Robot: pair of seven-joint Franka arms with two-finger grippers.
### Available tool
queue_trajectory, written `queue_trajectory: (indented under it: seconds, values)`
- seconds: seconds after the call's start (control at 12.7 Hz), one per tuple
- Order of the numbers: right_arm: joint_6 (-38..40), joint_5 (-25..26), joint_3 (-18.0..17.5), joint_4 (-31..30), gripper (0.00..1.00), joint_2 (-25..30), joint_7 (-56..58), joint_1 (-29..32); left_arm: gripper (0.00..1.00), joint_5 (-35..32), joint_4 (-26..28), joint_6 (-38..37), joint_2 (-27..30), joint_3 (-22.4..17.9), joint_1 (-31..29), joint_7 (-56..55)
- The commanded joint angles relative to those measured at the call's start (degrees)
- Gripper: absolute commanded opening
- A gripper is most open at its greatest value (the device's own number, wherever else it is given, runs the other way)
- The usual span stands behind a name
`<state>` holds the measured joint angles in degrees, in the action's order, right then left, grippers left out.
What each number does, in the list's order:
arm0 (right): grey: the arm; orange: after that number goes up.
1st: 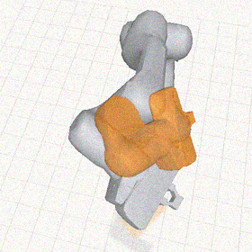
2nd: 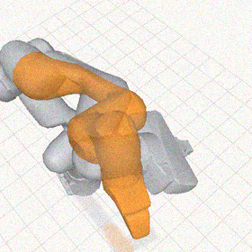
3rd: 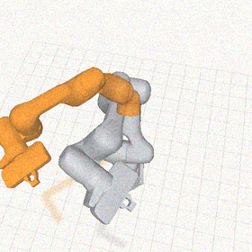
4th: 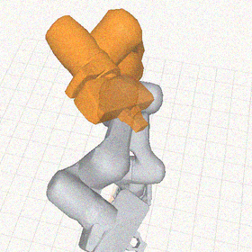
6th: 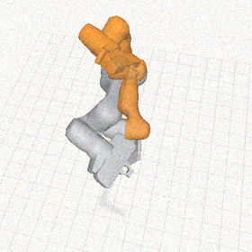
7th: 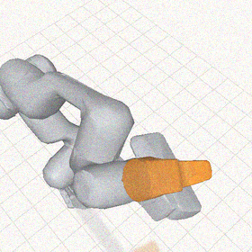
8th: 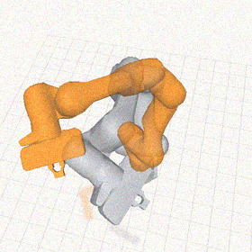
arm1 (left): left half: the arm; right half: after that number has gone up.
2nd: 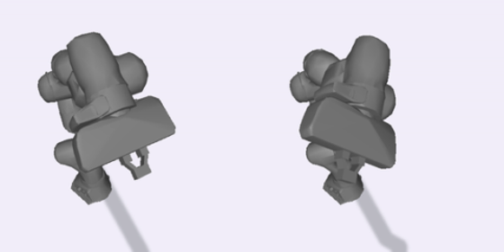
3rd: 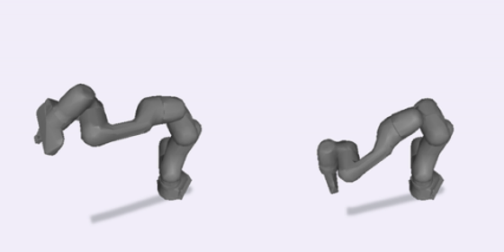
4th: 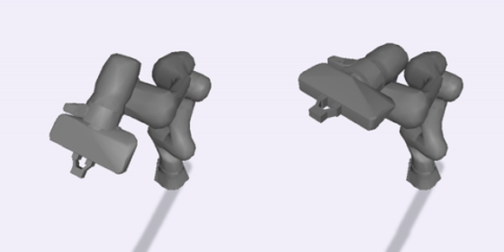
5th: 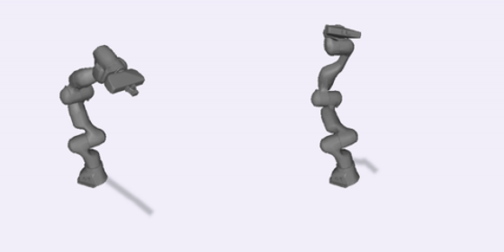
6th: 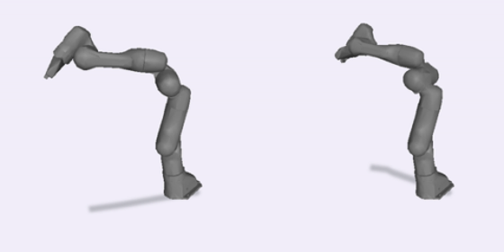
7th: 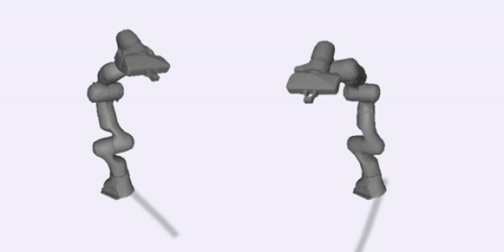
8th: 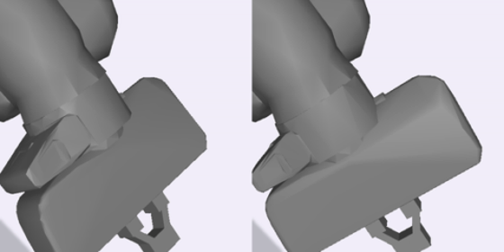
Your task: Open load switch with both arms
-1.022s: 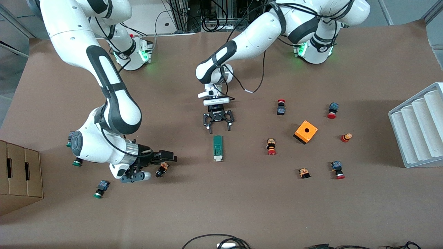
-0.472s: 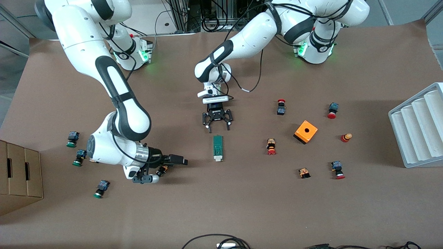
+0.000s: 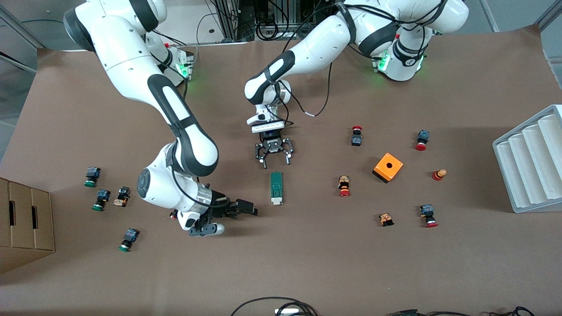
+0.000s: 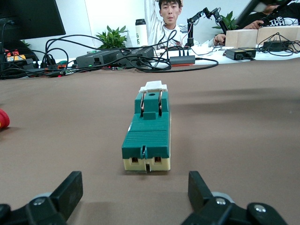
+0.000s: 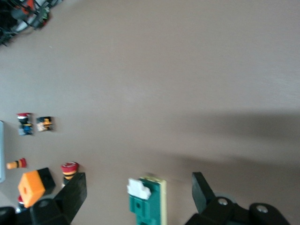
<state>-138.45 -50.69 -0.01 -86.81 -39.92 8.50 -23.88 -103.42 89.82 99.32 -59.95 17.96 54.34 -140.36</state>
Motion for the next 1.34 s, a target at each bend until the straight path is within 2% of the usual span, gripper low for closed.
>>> queue_trajectory:
  seconds: [0.0, 0.31, 0.47, 0.71, 0.79, 1.26]
  values:
    - [-0.4, -3.8, 0.4, 4.5, 1.00, -3.4, 1.0, -0.5, 1.00, 0.6, -2.6, 1.2, -2.8, -0.3, 0.7, -2.1]
    - [-0.4, -3.9, 0.3, 5.1, 0.94, -4.3, 0.9, -0.4, 1.00, -0.6, -2.3, 1.2, -2.9, -0.4, 0.9, -4.4]
    - [-0.4, -4.2, 0.2, 6.2, 0.87, -5.3, 0.9, -0.4, 1.00, -0.6, -2.3, 1.1, -2.9, -0.4, 0.9, -4.5]
    - [-0.4, -8.5, 0.2, 7.7, 0.82, -6.7, 1.0, -0.6, 1.00, -0.6, -2.2, 1.1, -2.9, -0.4, 0.9, -4.5]
    - [-0.4, -8.7, 0.3, 7.7, 0.72, -7.0, 1.7, -0.5, 1.00, -0.6, -2.2, 1.1, -2.9, -0.4, 0.9, -4.5]
    - [0.0, -11.3, 0.3, 7.6, 0.73, -10.1, 3.2, -0.5, 1.00, -0.6, -2.2, 1.1, -2.9, -0.4, 0.9, -4.5]
